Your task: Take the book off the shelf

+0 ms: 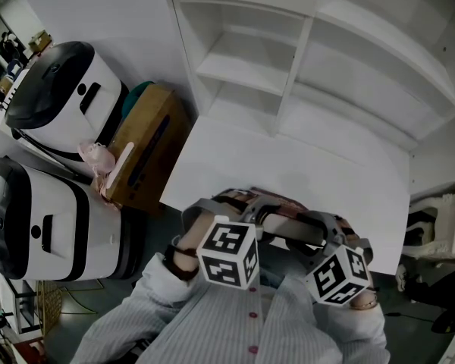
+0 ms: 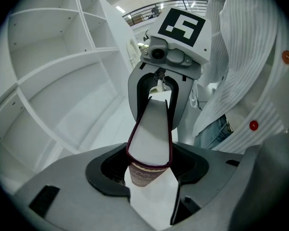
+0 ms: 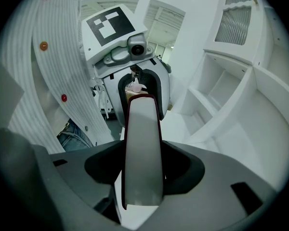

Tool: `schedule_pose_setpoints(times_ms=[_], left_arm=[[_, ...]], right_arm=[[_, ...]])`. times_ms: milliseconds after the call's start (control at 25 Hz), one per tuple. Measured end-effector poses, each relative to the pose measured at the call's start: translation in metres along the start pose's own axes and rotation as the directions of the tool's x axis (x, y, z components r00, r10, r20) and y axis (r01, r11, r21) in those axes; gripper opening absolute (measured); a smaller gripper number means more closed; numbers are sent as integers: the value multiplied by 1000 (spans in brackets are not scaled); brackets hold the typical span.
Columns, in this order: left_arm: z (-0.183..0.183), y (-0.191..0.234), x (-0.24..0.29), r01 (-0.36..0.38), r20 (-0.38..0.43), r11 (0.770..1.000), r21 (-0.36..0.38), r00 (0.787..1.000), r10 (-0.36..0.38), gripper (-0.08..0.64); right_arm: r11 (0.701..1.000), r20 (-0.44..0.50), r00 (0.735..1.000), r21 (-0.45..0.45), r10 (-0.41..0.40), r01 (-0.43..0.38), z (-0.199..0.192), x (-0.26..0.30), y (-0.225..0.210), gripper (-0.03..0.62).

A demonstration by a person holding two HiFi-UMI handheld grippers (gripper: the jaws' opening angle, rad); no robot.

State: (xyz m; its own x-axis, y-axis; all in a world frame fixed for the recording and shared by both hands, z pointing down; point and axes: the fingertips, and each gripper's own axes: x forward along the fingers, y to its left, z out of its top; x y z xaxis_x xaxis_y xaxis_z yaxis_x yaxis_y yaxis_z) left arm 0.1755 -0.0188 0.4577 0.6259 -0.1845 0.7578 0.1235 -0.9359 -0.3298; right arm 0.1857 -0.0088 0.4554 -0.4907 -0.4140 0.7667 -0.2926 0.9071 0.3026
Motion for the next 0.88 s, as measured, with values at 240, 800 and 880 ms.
schedule_pose_setpoints(times_ms=[240, 800, 880], left_arm=[[-1, 0, 0, 4, 3, 1000, 2, 1000, -4, 254], [2, -3, 1, 18, 15, 1000, -4, 1000, -18, 255], [2, -4, 1, 17, 14, 1000, -5, 1000, -17, 255]], right_arm=[[1000, -6, 1000, 2, 4, -4, 0, 1, 1, 227], [1000, -14, 1000, 9, 16, -16, -2, -2, 3, 227], [1000, -12, 1000, 10, 16, -16, -2, -2, 4, 227]])
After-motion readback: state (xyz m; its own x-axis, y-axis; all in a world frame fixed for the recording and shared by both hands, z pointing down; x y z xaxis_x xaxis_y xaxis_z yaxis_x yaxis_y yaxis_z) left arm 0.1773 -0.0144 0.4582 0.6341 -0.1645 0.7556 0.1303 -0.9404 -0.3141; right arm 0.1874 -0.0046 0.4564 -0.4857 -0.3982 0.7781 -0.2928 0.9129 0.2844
